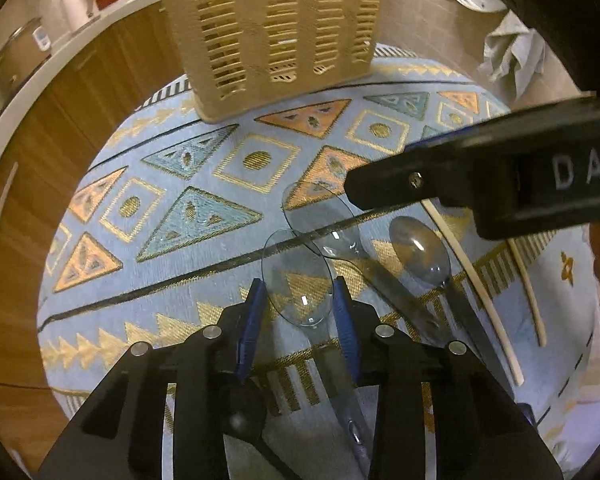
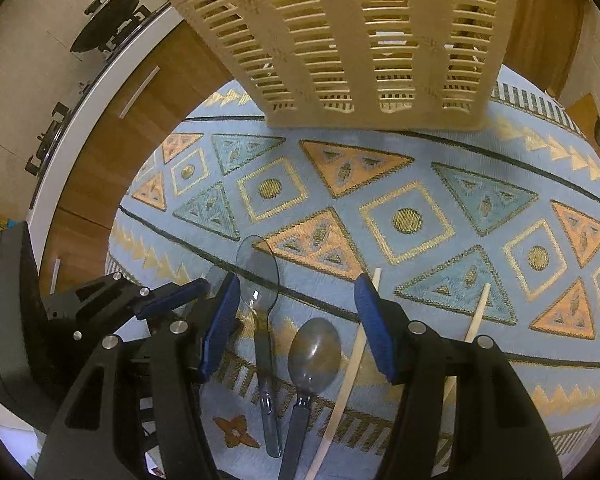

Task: Organize utensils
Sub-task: 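Grasp a clear spoon with the left tool while the right tool grasps another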

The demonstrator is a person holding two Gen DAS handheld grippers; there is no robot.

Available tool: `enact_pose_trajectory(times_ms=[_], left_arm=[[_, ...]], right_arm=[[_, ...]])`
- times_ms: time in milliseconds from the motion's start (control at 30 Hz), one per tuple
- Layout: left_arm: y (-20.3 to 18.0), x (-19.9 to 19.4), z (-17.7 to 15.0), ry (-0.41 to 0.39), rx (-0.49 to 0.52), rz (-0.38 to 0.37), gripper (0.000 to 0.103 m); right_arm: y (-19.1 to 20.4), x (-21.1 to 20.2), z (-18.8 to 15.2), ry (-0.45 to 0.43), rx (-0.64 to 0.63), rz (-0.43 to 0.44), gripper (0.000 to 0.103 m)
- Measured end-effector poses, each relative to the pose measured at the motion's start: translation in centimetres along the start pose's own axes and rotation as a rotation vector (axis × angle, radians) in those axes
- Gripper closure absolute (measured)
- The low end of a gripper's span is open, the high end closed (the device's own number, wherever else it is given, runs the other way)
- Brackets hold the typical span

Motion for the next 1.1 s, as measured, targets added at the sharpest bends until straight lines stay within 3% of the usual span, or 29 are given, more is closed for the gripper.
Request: enact_pose_trajectory(times_ms=[233,333,567,733,833,933,967,1100], left_arm=[[3.9,-0.5,-0.4,-0.037,-0.115,-0.067,0.071],[6.3,-1.0,-0.4,-0.043,-0.19,-0.166,0.071],[7.6,-1.2,0.0,-0.079,-0.286,-0.222,0.071],[8.9,-2.1,-0.4,-0.103,-0.317,-0.232,0.071],[9.3,-2.2,-0.3,-0.108,-0.325,-0.235,0.071],[9.4,-2.3,-0.3,-0.115,-0.322,-0.244,0.071],[9.4,-2.3,-0.3,-0.118,-0.32,-0.244,0.071],[9.1,-2.8,-0.4,-0.139,-0.313,-0.248,0.071]], right_arm=[[0.8,1.1,-0.2,0.019,-0.024,-0.026,0.047],[1.4,1.5,-0.1,0.027,-0.041,-0.038,0.047],[3.3,3.2,0.6,0.06,-0.081,-0.074,0.047],[5.1,4.0,0.3,0.051,-0.146,-0.147,0.047],[6.3,4.6,-0.2,0.039,-0.195,-0.238,0.048],[7.4,5.1,-0.7,0.015,-0.244,-0.338,0.059],[7.7,5.2,-0.9,0.018,-0.262,-0.327,0.069],[8.1,5.3,-0.8,0.021,-0.261,-0.314,0.075]])
Point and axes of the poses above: each gripper's, at about its wrist camera, not at the fingertips, and x roughly the way its jaws point, y to its left, z to its top, the point moved 1 cm from there along x, roughly the way its jaws point, and after that the axes turned 12 degrees about y, right-handed, at the moved point
